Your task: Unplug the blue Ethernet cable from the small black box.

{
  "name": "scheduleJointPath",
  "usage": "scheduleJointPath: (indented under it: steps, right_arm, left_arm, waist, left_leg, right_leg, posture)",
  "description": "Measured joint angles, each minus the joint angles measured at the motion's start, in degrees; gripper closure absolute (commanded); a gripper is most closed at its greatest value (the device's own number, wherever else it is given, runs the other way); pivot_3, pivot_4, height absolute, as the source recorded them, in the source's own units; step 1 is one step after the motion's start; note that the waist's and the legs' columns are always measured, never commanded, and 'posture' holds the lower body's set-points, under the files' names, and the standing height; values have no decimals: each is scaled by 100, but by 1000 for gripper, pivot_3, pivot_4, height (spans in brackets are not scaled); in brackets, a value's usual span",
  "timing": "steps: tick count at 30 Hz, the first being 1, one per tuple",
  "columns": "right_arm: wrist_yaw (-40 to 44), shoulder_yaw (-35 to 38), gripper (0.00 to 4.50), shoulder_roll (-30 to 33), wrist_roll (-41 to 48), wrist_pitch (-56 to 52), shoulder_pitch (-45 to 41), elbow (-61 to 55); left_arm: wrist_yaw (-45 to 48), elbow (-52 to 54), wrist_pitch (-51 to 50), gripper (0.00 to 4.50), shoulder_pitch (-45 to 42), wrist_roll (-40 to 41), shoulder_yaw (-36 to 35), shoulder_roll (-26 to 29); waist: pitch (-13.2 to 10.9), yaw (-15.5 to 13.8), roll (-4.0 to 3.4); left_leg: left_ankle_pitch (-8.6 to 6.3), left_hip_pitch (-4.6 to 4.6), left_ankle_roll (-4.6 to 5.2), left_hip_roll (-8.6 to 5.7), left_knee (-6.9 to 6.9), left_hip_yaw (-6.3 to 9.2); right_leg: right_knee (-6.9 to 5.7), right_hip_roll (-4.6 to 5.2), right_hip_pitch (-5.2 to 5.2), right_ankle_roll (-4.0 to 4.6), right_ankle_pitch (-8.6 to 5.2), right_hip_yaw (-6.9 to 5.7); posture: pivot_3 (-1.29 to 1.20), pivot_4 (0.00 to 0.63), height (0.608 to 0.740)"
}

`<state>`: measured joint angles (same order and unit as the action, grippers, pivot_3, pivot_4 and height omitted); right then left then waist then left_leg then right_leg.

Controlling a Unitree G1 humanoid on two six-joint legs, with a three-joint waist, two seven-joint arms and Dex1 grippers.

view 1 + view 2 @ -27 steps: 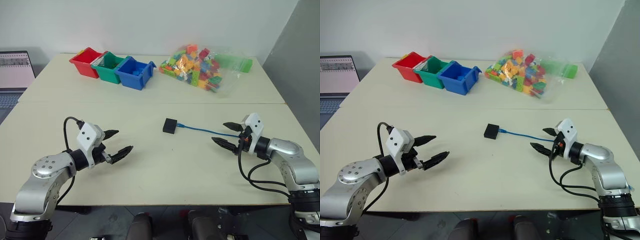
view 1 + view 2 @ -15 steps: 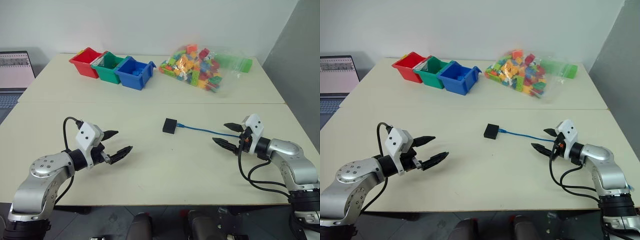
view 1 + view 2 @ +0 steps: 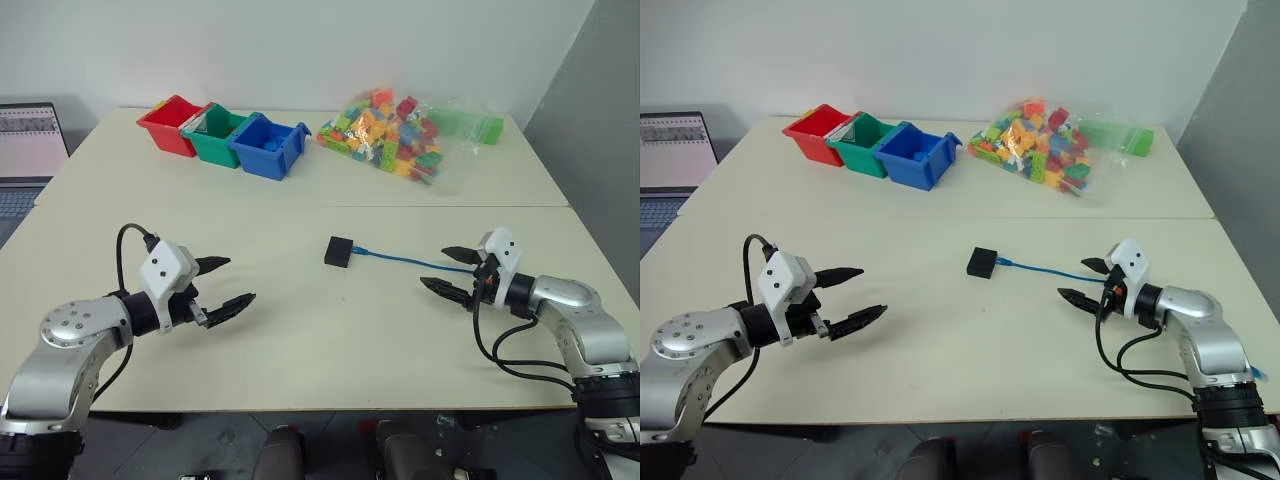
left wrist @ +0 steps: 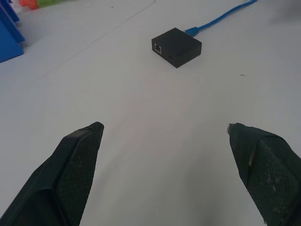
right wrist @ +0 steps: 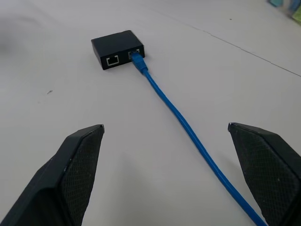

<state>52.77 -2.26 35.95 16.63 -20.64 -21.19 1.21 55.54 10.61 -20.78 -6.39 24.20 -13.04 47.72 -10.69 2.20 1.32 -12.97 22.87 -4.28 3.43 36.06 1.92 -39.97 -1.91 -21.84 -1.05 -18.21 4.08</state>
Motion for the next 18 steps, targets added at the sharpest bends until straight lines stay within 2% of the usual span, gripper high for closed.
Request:
scheduleJointPath:
  steps: [6, 9, 12, 14, 17, 18]
  right_arm:
    - [-162, -727, 29, -408, -654, 114, -838, 561]
    - [-222, -964, 29, -766, -904, 188, -1365, 1265]
    - [-303, -1262, 29, -1273, -1285, 659, -2127, 2451]
    - [-327, -1302, 29, -1365, -1358, 799, -2233, 2673]
    - [-372, -1349, 29, -1682, -1569, 1165, -2667, 3731]
    - [-370, -1355, 200, -1737, -1600, 1253, -2766, 3906]
  left_arm:
    - [343, -290, 130, 0, -394, -48, 292, 23]
    - [466, -345, 111, 0, -462, -48, 451, 23]
    - [503, -398, 92, 0, -603, -51, 567, 17]
    - [502, -400, 89, 0, -654, -50, 608, 10]
    - [456, -422, -1, 0, -638, -45, 616, -23]
    - [446, -421, -11, 0, -636, -43, 618, -24]
  waist:
    - [0, 25, 0]
    - [0, 38, 0]
    - [0, 71, 0]
    - [0, 53, 0]
    - [0, 63, 0]
    - [0, 74, 0]
  left_leg:
    - [0, 10, 0, 4, -1, -19]
    - [0, 13, 0, 5, -2, -25]
    - [0, 13, 0, 7, -3, -28]
    - [0, 17, 0, 7, -3, -26]
    - [0, 18, 0, 7, -1, -37]
    - [0, 18, 0, 7, -2, -36]
  right_leg:
    - [-2, -2, -20, 9, 5, 10]
    - [-5, -2, -27, 23, 13, 14]
    - [-6, -3, -31, 25, 15, 14]
    - [-6, -3, -31, 26, 15, 11]
    - [-10, 1, -35, 26, 16, 17]
    - [-10, 0, -37, 26, 16, 17]
  posture:
    - [0, 150, 740]
    - [0, 150, 740]
    - [0, 150, 740]
    - [0, 150, 740]
    - [0, 150, 740]
    - [0, 150, 740]
